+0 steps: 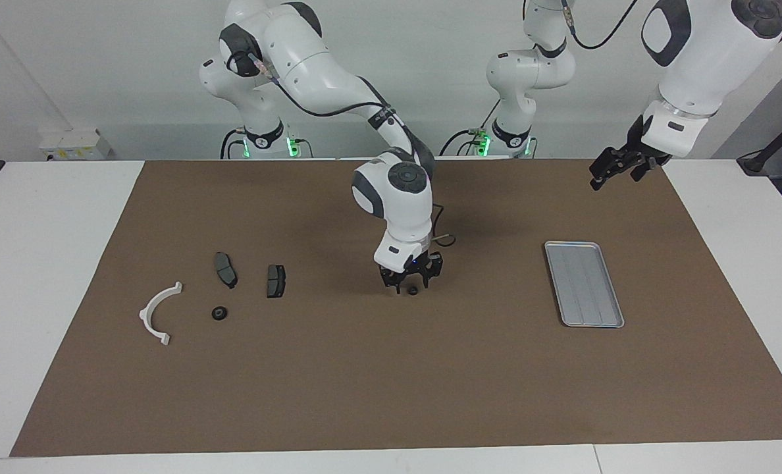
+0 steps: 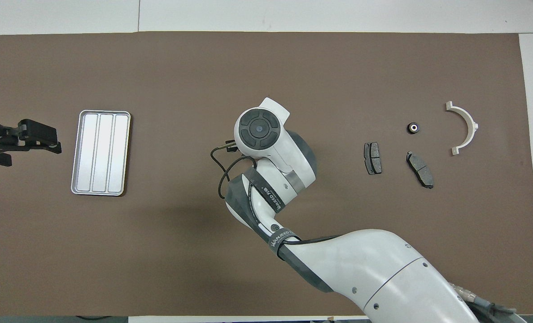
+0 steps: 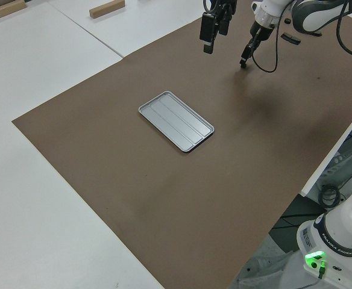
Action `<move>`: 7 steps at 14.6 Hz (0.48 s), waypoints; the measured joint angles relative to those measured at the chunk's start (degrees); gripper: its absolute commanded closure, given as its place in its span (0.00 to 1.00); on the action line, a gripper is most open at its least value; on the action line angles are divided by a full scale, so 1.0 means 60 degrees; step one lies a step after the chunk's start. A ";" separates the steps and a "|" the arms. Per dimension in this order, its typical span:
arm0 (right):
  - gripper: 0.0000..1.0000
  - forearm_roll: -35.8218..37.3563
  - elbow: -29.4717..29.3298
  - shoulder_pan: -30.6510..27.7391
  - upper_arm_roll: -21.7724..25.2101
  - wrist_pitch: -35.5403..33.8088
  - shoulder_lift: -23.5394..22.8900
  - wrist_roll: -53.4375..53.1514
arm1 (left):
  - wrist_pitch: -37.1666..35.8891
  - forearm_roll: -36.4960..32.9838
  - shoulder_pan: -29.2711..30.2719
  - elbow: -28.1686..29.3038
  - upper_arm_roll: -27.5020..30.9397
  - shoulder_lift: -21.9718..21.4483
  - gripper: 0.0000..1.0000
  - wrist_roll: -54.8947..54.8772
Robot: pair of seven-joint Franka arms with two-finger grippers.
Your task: Place bearing gear from tray to pile
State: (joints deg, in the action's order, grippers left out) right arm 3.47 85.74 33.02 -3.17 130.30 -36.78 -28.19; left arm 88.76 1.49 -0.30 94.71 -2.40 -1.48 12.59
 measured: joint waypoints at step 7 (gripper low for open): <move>0.44 0.0000 0.0008 0.0071 -0.0003 0.0280 -0.0232 -0.0160 | -0.0003 0.0000 -0.0016 0.0011 -0.0061 0.0000 0.00 0.0000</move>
State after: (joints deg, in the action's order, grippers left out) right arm 3.47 85.78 33.45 -3.19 131.98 -38.18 -29.15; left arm 88.74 1.49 -0.39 94.77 -2.76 -1.48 12.59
